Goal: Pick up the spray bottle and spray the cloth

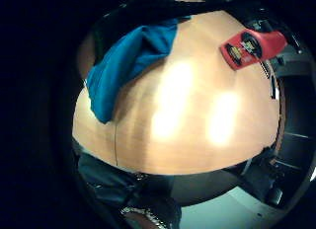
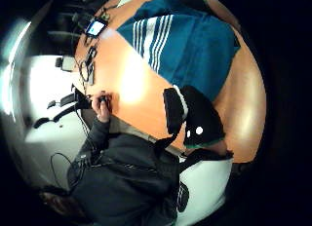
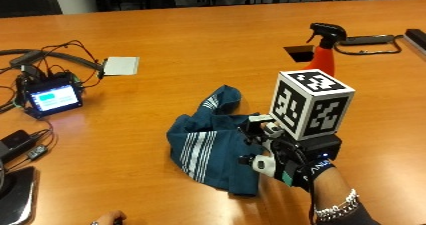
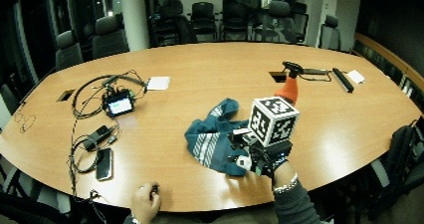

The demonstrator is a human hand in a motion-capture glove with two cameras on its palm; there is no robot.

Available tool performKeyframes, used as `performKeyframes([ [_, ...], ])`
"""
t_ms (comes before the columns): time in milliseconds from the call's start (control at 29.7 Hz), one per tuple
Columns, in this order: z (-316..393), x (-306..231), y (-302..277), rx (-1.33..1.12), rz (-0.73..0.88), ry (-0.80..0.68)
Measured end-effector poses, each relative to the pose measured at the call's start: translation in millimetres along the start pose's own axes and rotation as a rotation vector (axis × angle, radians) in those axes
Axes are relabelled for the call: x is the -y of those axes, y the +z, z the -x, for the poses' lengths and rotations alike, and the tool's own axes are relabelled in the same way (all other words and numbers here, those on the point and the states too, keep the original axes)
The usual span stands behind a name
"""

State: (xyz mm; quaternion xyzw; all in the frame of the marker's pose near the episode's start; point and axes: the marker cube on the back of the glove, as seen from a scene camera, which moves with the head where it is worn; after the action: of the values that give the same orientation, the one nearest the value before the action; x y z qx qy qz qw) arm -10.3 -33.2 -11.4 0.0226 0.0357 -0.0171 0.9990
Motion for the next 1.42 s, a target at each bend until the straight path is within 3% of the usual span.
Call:
performKeyframes([
  [303,-38,16,-16,0.019,-0.09,0.129],
  [540,-76,56,-43,0.008,-0.314,0.321],
  [843,-119,99,-86,0.202,-0.607,0.608],
  [1045,-135,128,-111,0.283,-0.743,0.681],
  [1248,-146,143,-101,0.39,-0.83,0.734],
  [1416,-150,150,-90,0.624,-0.899,0.748],
])
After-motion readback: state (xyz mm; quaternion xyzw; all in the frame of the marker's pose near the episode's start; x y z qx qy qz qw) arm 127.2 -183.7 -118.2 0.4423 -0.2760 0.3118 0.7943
